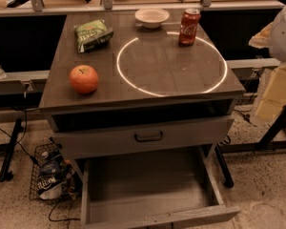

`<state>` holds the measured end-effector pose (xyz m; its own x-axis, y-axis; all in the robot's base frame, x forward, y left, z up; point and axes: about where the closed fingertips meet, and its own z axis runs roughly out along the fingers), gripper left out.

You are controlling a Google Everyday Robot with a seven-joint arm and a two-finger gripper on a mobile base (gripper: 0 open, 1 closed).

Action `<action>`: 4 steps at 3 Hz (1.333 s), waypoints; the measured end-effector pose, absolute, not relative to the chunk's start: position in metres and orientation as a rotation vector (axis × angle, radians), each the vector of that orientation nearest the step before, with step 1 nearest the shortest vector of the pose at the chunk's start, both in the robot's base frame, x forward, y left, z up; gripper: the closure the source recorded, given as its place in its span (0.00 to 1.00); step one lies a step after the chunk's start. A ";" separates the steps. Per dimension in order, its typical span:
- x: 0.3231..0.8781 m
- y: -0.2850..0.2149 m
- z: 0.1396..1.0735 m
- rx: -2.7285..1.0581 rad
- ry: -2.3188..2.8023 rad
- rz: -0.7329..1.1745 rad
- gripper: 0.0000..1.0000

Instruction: Place green jalapeno chip bag into middle drawer

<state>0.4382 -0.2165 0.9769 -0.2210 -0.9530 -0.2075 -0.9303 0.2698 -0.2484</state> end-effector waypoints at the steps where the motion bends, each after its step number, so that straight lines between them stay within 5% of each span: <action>1: 0.438 -0.216 0.977 -1.723 2.230 -0.101 0.00; 3: 0.561 -0.137 0.963 -1.673 2.102 -0.067 0.00; 4: 0.656 -0.031 0.971 -1.654 1.933 -0.034 0.00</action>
Offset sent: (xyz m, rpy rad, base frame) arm 0.1391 0.0834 -0.0254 0.1093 -0.0833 0.0421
